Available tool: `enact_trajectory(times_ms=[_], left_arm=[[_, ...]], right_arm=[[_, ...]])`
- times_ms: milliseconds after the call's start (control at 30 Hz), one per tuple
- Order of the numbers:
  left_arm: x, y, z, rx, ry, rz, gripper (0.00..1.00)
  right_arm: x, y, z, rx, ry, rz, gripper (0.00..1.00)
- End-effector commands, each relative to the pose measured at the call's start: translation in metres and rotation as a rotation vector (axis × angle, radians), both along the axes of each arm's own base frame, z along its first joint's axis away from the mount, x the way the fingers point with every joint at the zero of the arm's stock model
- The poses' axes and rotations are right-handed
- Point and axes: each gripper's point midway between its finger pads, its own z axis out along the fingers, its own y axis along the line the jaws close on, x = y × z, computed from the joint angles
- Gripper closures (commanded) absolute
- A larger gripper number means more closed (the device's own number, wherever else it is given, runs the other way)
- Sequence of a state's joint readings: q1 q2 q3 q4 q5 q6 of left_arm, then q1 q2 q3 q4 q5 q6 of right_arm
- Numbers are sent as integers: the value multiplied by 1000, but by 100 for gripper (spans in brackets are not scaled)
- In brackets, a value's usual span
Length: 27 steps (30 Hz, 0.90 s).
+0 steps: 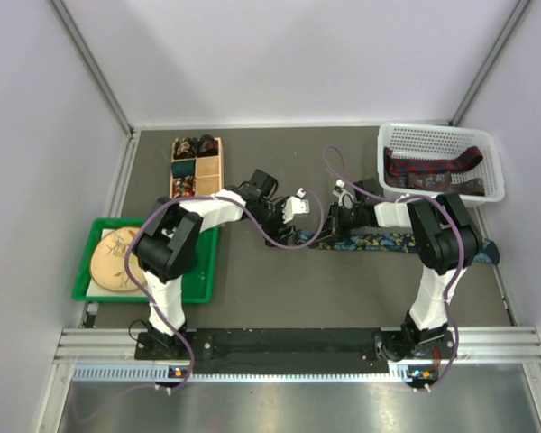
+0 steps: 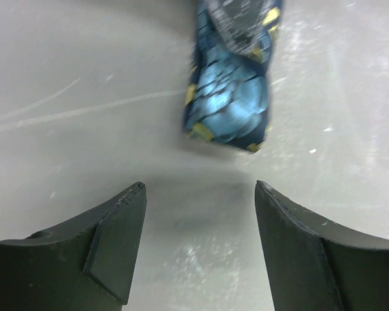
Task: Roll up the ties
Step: Roll the tie at the center of the board.
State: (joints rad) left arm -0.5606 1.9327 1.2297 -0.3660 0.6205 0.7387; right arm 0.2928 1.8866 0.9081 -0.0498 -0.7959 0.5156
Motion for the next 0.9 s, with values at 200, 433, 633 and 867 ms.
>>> enact_trajectory(times_ms=[200, 433, 633, 867], left_arm=[[-12, -31, 4, -23, -85, -157, 31], [-11, -40, -5, -5, -94, -158, 34], [-11, -44, 2, -18, -110, -169, 48], [-22, -55, 35, -108, -120, -215, 62]], right_arm=[[1, -18, -28, -166, -8, 3, 100], [-1, -19, -28, -166, -11, 15, 100], [-2, -19, -28, -168, -10, 20, 100], [-2, -20, -32, -181, -4, 21, 100]])
